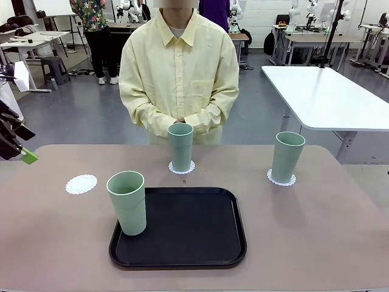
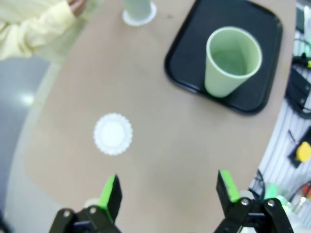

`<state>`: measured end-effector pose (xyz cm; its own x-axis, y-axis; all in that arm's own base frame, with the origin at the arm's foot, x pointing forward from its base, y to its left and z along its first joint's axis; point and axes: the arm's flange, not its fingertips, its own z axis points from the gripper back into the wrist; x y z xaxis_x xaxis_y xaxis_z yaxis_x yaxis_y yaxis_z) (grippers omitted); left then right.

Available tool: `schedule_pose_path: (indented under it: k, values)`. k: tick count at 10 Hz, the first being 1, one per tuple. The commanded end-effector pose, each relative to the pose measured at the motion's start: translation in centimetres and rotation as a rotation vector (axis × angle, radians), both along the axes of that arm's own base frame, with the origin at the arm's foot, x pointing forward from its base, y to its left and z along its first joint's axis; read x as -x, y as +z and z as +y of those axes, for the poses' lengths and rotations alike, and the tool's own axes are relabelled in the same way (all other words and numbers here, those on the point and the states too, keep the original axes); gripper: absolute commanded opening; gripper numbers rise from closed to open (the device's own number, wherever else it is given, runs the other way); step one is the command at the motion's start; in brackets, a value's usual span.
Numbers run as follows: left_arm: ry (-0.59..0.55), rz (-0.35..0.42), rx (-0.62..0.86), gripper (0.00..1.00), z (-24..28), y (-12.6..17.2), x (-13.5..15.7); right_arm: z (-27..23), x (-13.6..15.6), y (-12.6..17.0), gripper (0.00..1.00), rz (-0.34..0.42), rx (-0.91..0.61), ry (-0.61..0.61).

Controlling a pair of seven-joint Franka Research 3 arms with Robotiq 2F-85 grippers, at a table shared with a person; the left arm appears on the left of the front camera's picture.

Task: Place coasters on the table and set cups on them.
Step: Take one Reusable plastic cup from the Flat Tray and place it on a coaster set by the human.

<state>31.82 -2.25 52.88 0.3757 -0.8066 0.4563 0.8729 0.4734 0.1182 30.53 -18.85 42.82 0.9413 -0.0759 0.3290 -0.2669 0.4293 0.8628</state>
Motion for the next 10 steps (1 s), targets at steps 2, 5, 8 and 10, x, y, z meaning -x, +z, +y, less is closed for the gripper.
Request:
schedule_pose_path:
  k: [2,5,8,10]
  values:
    - [0.011,0.016,0.021,1.00,0.0,0.1,0.4,0.0,0.2,-0.1,1.00,0.002,-0.013,-0.002]
    - [0.011,0.016,0.021,1.00,0.0,0.1,0.4,0.0,0.2,-0.1,1.00,0.002,-0.013,-0.002]
    - [-0.138,0.071,0.288,1.00,2.1,-1.9,-1.4,0.0,0.2,-0.1,1.00,0.002,-0.013,-0.002]
    - [-0.247,0.052,0.426,1.00,3.3,-4.4,-2.1,0.0,0.2,-0.1,1.00,0.002,-0.013,-0.002]
